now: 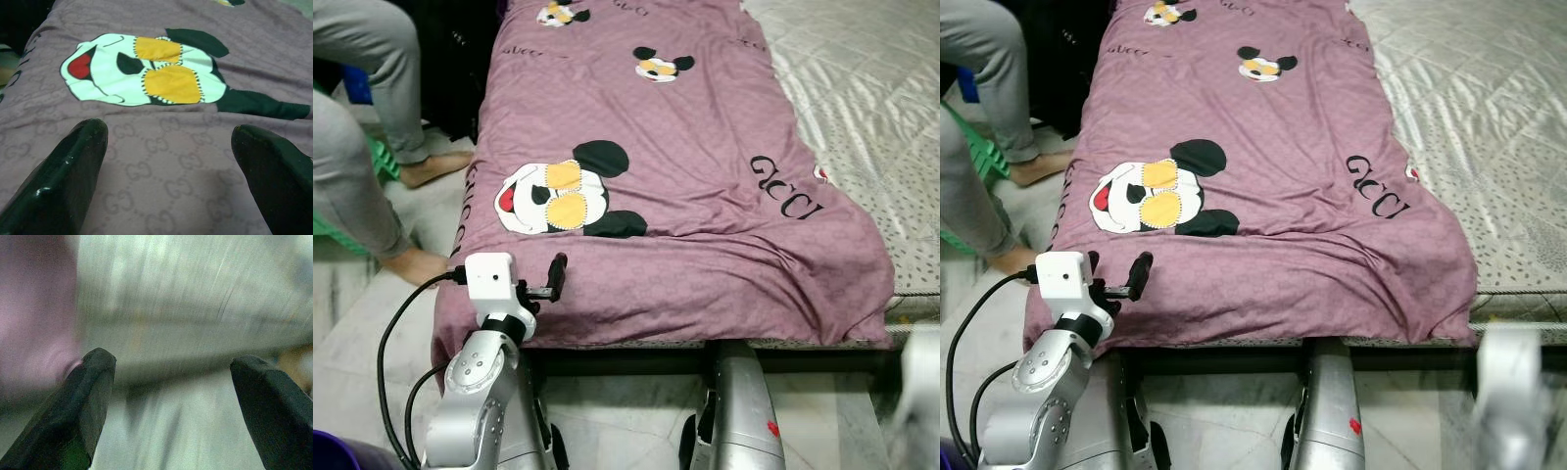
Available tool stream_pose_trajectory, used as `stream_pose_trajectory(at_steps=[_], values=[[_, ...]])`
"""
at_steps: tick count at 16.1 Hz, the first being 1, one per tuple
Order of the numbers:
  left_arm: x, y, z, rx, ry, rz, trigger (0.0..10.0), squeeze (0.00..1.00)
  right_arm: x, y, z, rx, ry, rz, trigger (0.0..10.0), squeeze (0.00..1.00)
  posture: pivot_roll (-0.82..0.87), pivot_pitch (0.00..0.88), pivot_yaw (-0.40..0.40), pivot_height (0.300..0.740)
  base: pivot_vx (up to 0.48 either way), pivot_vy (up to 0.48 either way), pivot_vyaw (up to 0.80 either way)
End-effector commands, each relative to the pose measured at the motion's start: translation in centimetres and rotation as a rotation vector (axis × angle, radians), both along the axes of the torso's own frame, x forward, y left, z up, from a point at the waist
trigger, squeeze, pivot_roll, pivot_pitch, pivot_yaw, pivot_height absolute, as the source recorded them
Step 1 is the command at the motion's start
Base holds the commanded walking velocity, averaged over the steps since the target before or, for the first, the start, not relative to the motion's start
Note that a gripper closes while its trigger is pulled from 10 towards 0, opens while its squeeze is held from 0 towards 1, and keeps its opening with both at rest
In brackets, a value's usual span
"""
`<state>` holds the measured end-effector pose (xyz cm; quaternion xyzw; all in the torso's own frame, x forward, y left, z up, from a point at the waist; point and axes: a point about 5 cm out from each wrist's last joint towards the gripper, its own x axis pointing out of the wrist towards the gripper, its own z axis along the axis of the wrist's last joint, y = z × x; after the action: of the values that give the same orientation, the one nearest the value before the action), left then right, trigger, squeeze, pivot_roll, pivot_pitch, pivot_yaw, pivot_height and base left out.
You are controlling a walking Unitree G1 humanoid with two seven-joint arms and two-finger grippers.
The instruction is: Clean up the room
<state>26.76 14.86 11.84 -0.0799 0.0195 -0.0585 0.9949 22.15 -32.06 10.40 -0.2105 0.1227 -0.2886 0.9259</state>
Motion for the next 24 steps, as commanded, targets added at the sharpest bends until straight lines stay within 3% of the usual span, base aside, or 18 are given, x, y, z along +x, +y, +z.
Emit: stream_pose_trajectory(at_steps=[1, 2, 5, 8, 10, 14, 15, 16, 21, 24], values=[[-0.1, 0.2, -0.5, 0.006, 0.025, 0.008, 10.0, 0.0, -0.1, 0.2, 0.1, -0.013, -0.012, 0.006, 10.0, 0.0, -0.09, 0.209, 0.003, 0.498, 0.0, 0.0, 0.0], [-0.1, -0.1, -0.3, 0.004, 0.018, 0.004, 10.0, 0.0, 2.3, 1.1, 3.7, -0.099, -0.145, 0.082, 10.0, 0.0, -0.08, 0.205, 0.003, 0.498, 0.0, 0.0, 0.0], [-0.2, 0.1, -0.3, 0.006, 0.018, 0.004, 10.0, 0.0, 4.1, 3.0, 5.9, -0.093, -0.241, 0.144, 10.0, 0.0, -0.07, 0.203, 0.005, 0.498, 0.0, 0.0, 0.0], [-0.1, 0.2, -0.3, 0.008, 0.019, 0.004, 10.0, 0.0, 6.4, 6.4, 4.5, 0.152, -0.257, 0.332, 10.0, 0.0, -0.07, 0.205, 0.011, 0.498, 0.0, 0.0, 0.0], [0.1, 0.0, -0.3, 0.007, 0.018, -0.003, 10.0, 0.0, 8.0, 9.6, 2.5, 0.34, -0.156, 0.467, 10.0, 0.0, -0.06, 0.208, 0.011, 0.498, 0.0, 0.0, 0.0], [0.1, 0.0, -0.2, 0.008, 0.017, -0.001, 10.0, 0.0, 9.8, 9.6, 1.1, 0.367, -0.093, 0.356, 10.0, 0.0, -0.05, 0.209, 0.003, 0.498, 0.0, 0.0, 0.0], [0.0, 0.1, -0.2, 0.008, 0.017, 0.001, 10.0, 0.0, 10.1, 9.5, 0.9, 0.367, -0.088, 0.334, 3.1, 0.0, -0.05, 0.209, 0.002, 0.498, 0.0, 0.0, 0.0], [0.0, 0.1, -0.1, 0.008, 0.016, 0.003, 10.0, 0.0, 10.3, 9.3, 0.6, 0.32, -0.051, 0.321, 0.0, 0.0, -0.05, 0.209, -0.001, 0.498, 0.0, 0.0, 0.0], [-0.2, 0.3, -0.2, 0.009, 0.02, 0.013, 10.0, 0.0, 7.8, 4.5, -1.7, 0.259, 0.024, 0.031, 0.0, 0.0, -0.04, 0.212, -0.005, 0.498, 0.0, 0.0, 0.0], [-0.3, 0.4, -0.2, 0.011, 0.021, 0.015, 10.0, 0.0, 4.6, 2.2, -3.1, 0.25, 0.077, -0.076, 0.0, 0.0, -0.04, 0.215, -0.012, 0.498, 0.0, 0.0, 0.0]])
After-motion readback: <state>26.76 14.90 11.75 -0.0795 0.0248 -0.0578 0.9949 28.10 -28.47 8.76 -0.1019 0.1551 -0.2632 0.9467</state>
